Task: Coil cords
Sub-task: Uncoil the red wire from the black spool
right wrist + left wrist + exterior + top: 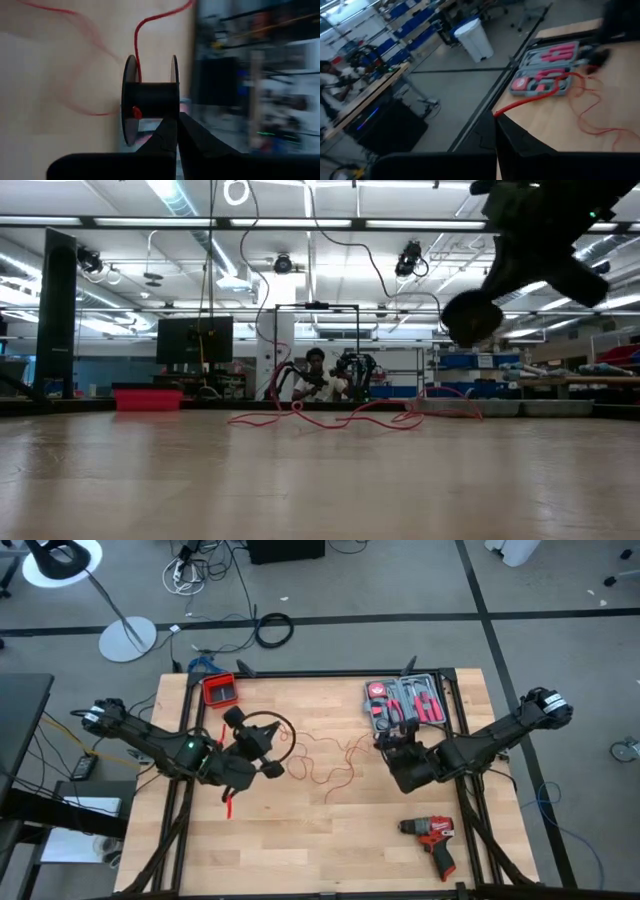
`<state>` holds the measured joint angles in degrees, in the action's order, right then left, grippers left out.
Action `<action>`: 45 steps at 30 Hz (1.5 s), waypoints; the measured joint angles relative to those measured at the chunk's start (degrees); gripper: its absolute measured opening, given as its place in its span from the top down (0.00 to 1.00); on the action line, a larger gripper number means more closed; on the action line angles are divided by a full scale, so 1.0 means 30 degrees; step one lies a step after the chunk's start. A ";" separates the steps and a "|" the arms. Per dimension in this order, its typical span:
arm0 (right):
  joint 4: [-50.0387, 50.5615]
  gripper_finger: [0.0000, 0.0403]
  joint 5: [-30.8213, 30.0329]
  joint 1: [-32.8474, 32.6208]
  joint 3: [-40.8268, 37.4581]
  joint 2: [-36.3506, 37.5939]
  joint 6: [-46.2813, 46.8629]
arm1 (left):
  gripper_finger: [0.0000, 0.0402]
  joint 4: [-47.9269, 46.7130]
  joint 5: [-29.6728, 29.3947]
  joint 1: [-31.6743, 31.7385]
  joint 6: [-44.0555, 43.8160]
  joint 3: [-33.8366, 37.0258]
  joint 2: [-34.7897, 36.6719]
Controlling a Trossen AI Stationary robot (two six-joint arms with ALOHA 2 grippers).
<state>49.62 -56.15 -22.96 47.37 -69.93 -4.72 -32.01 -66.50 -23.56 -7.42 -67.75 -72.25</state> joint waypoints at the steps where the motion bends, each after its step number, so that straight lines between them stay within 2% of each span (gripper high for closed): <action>1: -0.0104 1.00 -0.0920 -0.0007 0.0000 0.0000 -0.0412 | 1.00 0.0399 0.0198 -0.0025 0.0393 0.0000 -0.0004; 4: -0.0636 1.00 -0.2467 -0.0007 -0.0001 0.0000 -0.2093 | 1.00 0.1518 0.0806 -0.0029 0.1145 0.0000 -0.0085; 10: -0.1742 1.00 -0.2442 -0.0073 0.0000 0.0000 -0.3152 | 1.00 0.1953 0.1243 -0.0070 0.1370 0.0000 -0.0102; 14: -0.1819 1.00 -0.3412 -0.0472 0.0000 0.0000 -0.3178 | 1.00 0.1951 0.1697 -0.0078 0.1384 0.0000 -0.0102; 22: -0.2374 1.00 -0.2650 -0.0597 0.0000 0.0002 -0.3148 | 1.00 0.1740 0.1763 -0.0078 0.1389 0.0002 -0.0102; 34: -0.5327 1.00 0.1716 -0.0612 0.0000 0.0138 -0.2321 | 1.00 -0.1805 0.1150 -0.0027 -0.2113 0.0622 -0.0102; 40: -0.7470 1.00 0.4777 -0.1026 0.0000 0.0230 -0.2648 | 1.00 -0.1633 0.1414 -0.0024 -0.3855 0.2430 -0.0102; 45: -0.9354 1.00 0.6700 -0.1401 0.0000 0.0711 -0.3674 | 1.00 -0.0138 0.1517 -0.0012 -0.4708 0.4100 -0.0102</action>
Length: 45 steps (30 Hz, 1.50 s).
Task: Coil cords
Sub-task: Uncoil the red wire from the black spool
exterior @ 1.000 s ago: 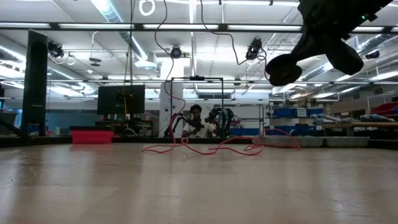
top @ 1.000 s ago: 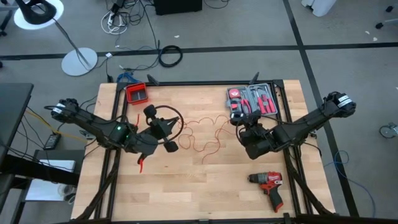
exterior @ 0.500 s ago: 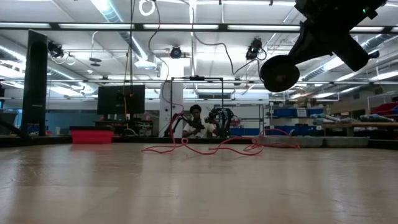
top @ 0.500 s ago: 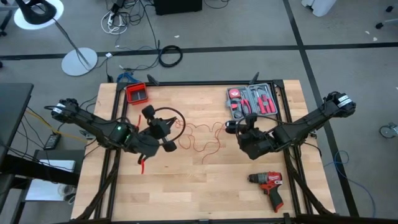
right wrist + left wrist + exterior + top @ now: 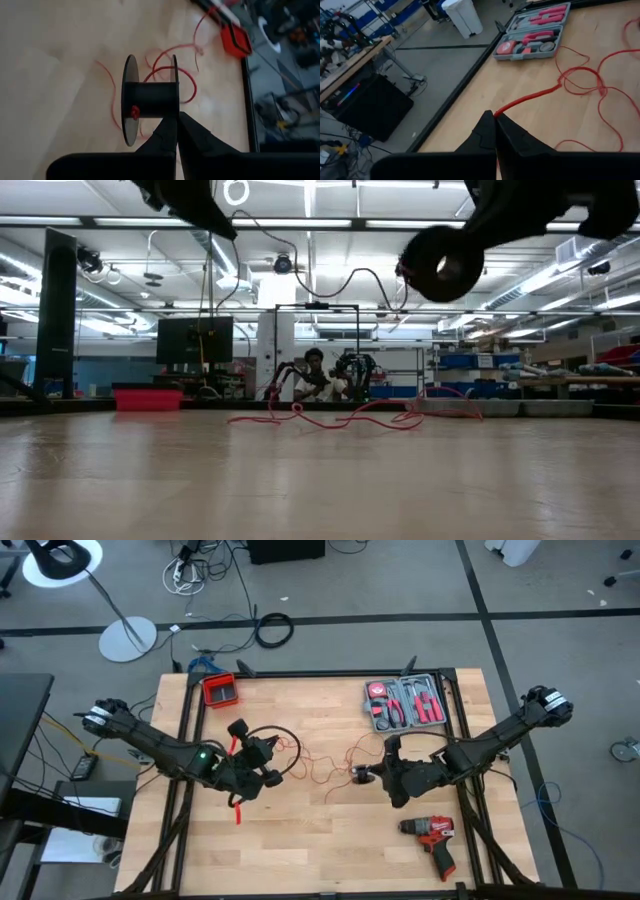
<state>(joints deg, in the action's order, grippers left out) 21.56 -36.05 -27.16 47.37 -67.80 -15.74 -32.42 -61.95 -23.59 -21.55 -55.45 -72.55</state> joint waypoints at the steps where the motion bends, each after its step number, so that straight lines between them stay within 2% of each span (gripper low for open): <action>1: -0.0315 1.00 0.0199 -0.0041 0.0000 0.0175 -0.0224 | 1.00 0.0507 0.0161 0.0000 -0.0041 0.0313 0.0000; 7: -0.1772 1.00 0.0551 -0.0209 0.0000 0.1527 -0.1215 | 1.00 0.3683 0.0997 0.0001 0.0039 0.2050 -0.0006; 12: -0.4465 1.00 0.1175 -0.0202 0.0000 0.2451 -0.2468 | 1.00 0.6134 0.1491 0.0122 0.0215 0.3178 -0.0007; 16: -0.6558 1.00 0.1880 -0.0146 0.0000 0.3028 -0.2989 | 1.00 0.7076 0.2219 0.0433 0.0550 0.3353 -0.0104; 24: -1.0469 1.00 0.1790 0.0257 0.0000 0.2953 -0.2171 | 1.00 0.8372 0.2806 0.0979 0.0596 0.3368 -0.1358; 31: -1.3575 1.00 -0.0997 0.0337 0.0000 0.3518 -0.2993 | 1.00 0.9187 0.4271 0.1171 0.0712 0.3368 -0.2863; 34: -1.4810 1.00 -0.1897 0.0460 0.0000 0.3814 -0.3889 | 1.00 1.0134 0.5237 0.1246 0.1734 0.3375 -0.3248; 38: -1.5179 1.00 -0.3632 0.0648 0.0000 0.4141 -0.4866 | 0.98 1.1269 0.6406 0.1246 0.2390 0.3375 -0.3373; 41: -1.4621 1.00 -0.5056 0.0724 0.0000 0.4133 -0.5430 | 0.91 1.1474 0.6395 0.1239 0.2592 0.3356 -0.3373; 45: -1.4071 1.00 -0.5243 0.0731 0.0000 0.3900 -0.5332 | 0.76 1.1456 0.5681 0.1292 0.2659 0.3147 -0.3376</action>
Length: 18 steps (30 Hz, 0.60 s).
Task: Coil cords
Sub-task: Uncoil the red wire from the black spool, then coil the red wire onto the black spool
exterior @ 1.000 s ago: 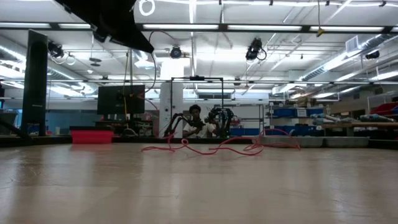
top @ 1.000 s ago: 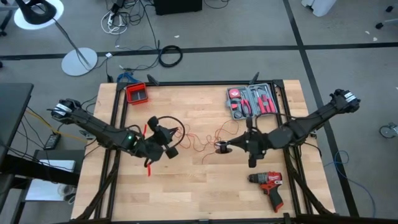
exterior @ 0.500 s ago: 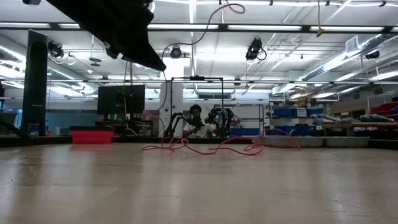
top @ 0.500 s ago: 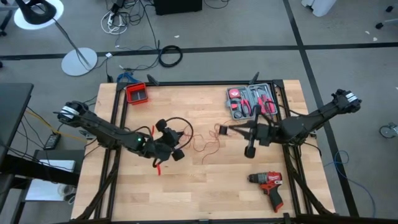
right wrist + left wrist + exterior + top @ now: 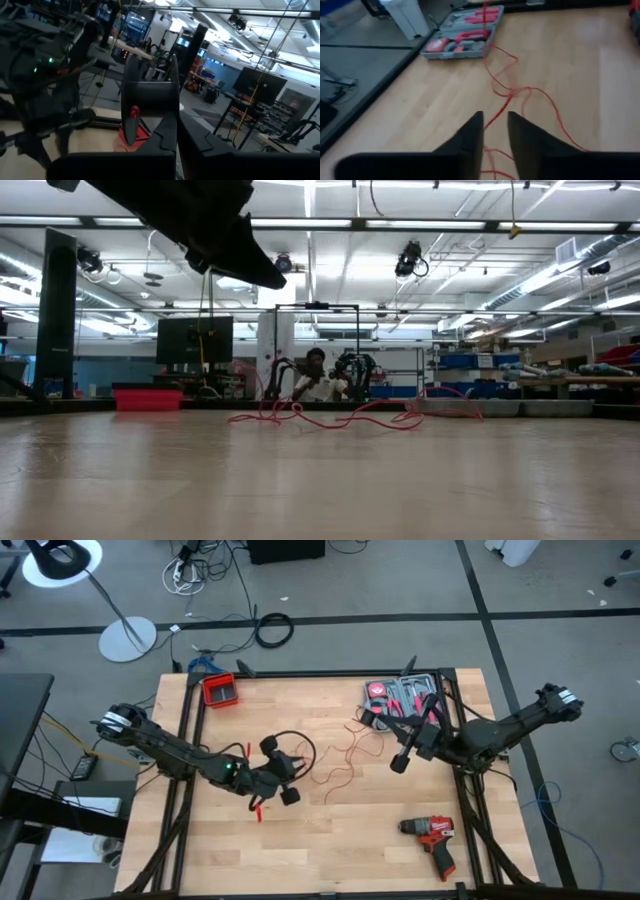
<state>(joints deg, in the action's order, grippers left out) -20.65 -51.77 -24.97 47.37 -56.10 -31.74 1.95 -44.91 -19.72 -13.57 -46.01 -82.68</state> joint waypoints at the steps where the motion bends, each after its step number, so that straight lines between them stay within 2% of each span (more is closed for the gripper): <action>1: 0.0013 1.00 -0.0037 0.0000 0.0000 -0.0057 -0.0044 | 0.72 0.0010 -0.0264 0.0067 0.0104 -0.0068 -0.0004; 5: -0.0106 1.00 -0.0326 -0.0004 -0.0001 -0.0046 -0.0469 | 0.59 -0.0058 -0.0339 0.0243 0.0505 -0.0424 0.0032; 8: -0.0250 1.00 -0.0261 0.0000 0.0000 -0.0006 -0.0298 | 0.54 0.0208 0.0000 0.0446 0.0401 -0.0904 0.0046; 14: -0.0769 1.00 0.0713 0.0007 0.0000 -0.0562 0.0821 | 0.54 0.3550 0.0071 0.0878 0.0494 -0.1098 0.0046; 18: -0.1890 1.00 0.0844 0.0137 -0.0005 -0.1061 0.0320 | 0.54 0.5127 0.1403 0.1334 0.1031 -0.1098 0.0045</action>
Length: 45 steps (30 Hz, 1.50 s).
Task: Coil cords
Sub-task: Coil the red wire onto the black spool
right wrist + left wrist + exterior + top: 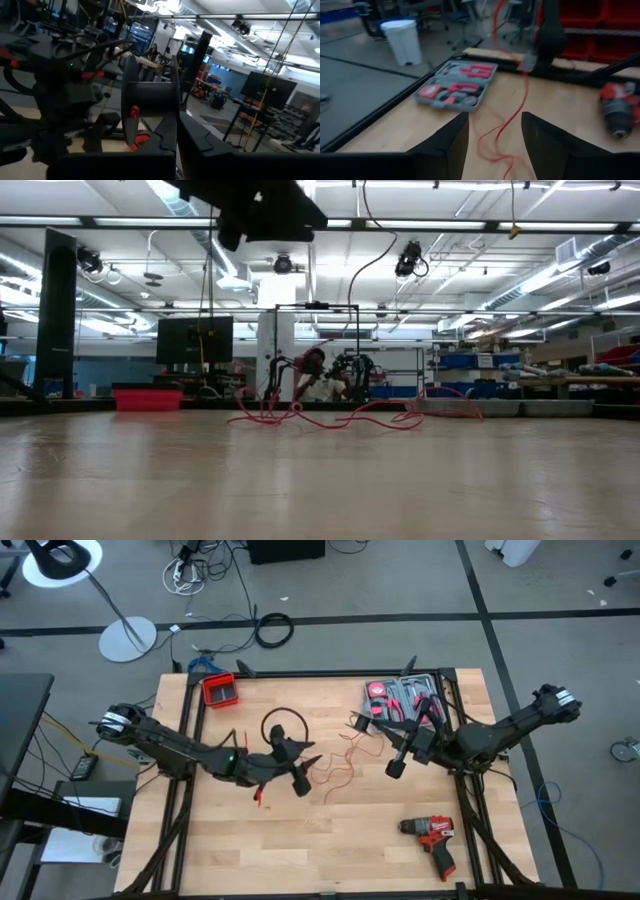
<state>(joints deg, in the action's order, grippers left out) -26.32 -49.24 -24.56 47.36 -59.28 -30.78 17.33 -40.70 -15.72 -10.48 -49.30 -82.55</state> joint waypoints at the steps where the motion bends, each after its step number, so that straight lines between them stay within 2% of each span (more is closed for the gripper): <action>1: -0.0339 1.00 0.0001 0.0117 0.0002 -0.0149 -0.0114 | 0.54 0.0376 0.0391 0.0144 0.0146 0.0000 -0.0083; 8: -0.2136 1.00 0.1724 0.1182 0.0005 -0.0902 -0.0444 | 0.54 0.2047 0.1942 0.0650 0.1464 0.0000 -0.0999; 17: -0.4133 1.00 0.3520 0.1973 -0.0002 -0.1451 -0.0287 | 0.54 0.2149 0.1907 0.0989 0.1969 -0.0022 -0.1927; 24: -0.4226 1.00 0.3860 0.2170 -0.0002 -0.1466 -0.0295 | 0.56 0.2176 0.1515 0.1243 0.2356 0.0015 -0.2644; 35: -0.3369 1.00 0.3144 0.2202 -0.0001 -0.1473 -0.0398 | 0.79 0.2006 0.1308 0.1206 0.2432 0.0000 -0.2716; 40: -0.3418 1.00 0.3223 0.2202 0.0000 -0.1475 -0.0322 | 0.97 0.1538 0.1308 0.1507 0.2042 0.0000 -0.2716; 45: -0.3272 1.00 0.3231 0.2202 -0.0002 -0.1473 -0.0188 | 0.99 0.1077 0.1303 0.1501 0.1355 0.0000 -0.2716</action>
<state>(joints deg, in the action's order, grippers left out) -36.14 -39.55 -17.96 47.35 -63.70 -31.34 20.56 -36.79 -11.21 -6.41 -49.30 -90.70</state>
